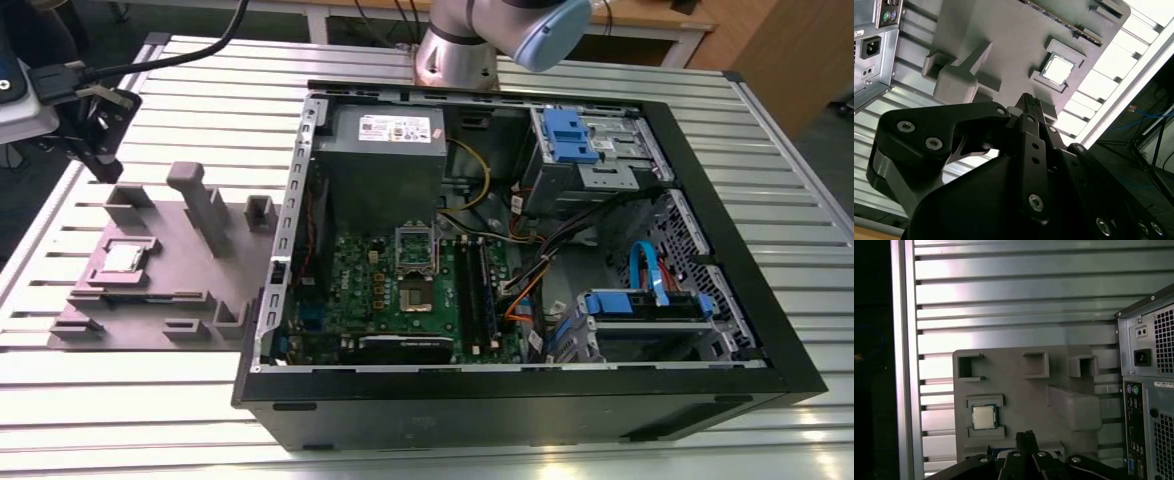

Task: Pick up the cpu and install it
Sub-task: 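Reach for the cpu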

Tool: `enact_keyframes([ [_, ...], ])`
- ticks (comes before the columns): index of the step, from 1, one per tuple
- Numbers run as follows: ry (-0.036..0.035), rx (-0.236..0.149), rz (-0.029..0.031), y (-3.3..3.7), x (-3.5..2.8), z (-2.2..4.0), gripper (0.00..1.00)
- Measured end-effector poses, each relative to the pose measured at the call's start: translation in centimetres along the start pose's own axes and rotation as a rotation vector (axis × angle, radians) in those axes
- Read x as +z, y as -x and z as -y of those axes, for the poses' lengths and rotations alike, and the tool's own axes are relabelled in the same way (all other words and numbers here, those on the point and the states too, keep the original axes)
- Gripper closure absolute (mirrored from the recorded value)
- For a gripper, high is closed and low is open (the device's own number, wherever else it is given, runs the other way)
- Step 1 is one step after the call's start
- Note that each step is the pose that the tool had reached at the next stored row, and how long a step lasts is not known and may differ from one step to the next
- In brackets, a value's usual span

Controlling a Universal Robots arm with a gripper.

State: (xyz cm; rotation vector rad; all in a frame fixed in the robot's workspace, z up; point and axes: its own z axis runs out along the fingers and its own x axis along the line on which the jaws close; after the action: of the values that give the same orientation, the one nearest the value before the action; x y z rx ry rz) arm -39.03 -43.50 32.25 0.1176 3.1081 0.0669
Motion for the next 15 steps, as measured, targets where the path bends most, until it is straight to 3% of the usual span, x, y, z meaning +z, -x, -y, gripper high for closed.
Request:
enact_keyframes([
  [4, -0.0005, 0.0, 0.0002, -0.57, 0.82, 0.22, 0.9],
  [15, -0.0112, 0.0, 0.0005, -2.09, 2.83, 0.56, 0.9],
])
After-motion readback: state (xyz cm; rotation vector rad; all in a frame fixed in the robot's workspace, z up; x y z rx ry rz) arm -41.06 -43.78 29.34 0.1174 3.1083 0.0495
